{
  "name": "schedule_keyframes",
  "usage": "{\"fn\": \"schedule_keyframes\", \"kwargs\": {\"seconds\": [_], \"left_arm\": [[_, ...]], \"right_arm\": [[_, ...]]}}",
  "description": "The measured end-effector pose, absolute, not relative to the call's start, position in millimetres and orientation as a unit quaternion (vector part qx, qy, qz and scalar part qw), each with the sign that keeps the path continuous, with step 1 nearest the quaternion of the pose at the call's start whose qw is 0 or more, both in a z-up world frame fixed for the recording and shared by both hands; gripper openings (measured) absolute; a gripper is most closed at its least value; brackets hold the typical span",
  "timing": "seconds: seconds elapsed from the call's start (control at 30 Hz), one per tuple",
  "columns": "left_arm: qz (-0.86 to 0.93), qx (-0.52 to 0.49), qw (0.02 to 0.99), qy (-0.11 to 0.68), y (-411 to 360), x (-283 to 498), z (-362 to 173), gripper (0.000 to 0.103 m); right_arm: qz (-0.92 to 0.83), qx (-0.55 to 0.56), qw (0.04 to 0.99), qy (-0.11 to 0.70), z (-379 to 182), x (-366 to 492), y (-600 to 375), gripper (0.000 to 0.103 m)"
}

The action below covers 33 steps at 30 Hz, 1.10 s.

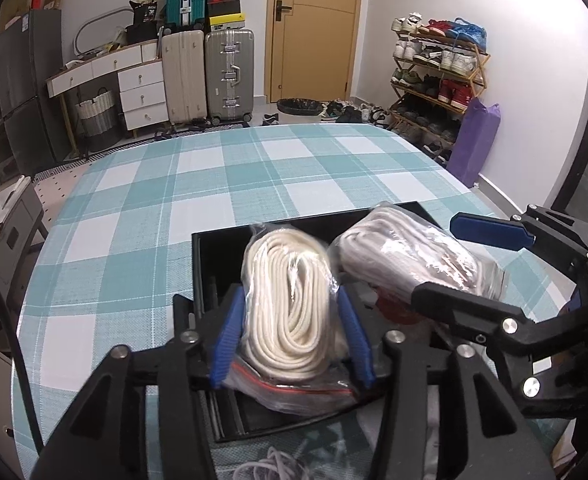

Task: Organize soft objects
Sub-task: 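Lower both bagged ropes into the black box and open both grippers, then withdraw both tools from the box toward the remaining cables and foam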

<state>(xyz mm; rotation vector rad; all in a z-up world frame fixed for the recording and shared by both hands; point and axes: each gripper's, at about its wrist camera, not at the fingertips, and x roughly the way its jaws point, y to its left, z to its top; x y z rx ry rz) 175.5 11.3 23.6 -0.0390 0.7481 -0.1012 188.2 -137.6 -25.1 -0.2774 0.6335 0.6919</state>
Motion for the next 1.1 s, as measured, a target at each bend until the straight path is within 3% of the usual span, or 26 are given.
{"fn": "schedule_keyframes", "kwargs": {"seconds": [0.07, 0.13, 0.2, 0.37, 0.67, 1.1], "left_arm": [[-0.048, -0.017, 0.930, 0.363, 9.7, 172.7, 25.9, 0.062], [-0.043, -0.015, 0.931, 0.362, 9.7, 170.0, 28.2, 0.063], [-0.049, -0.022, 0.931, 0.360, 11.6, 166.1, 30.7, 0.070], [-0.044, -0.017, 0.937, 0.345, 9.9, 153.2, 38.9, 0.095], [-0.029, -0.011, 0.942, 0.334, 17.3, 126.9, 44.0, 0.103], [-0.008, -0.028, 0.945, 0.326, 30.6, 84.9, 42.6, 0.103]], "right_arm": [[0.328, -0.133, 0.884, 0.305, -23.8, 187.0, -142.7, 0.068], [0.325, -0.128, 0.886, 0.304, -22.3, 185.8, -148.6, 0.071], [0.322, -0.122, 0.889, 0.302, -20.6, 184.1, -154.3, 0.081], [0.314, -0.127, 0.893, 0.296, -18.6, 178.1, -160.2, 0.087], [0.297, -0.105, 0.904, 0.290, -15.7, 164.9, -174.1, 0.102], [0.312, -0.073, 0.895, 0.311, -26.4, 136.4, -194.8, 0.102]]}}
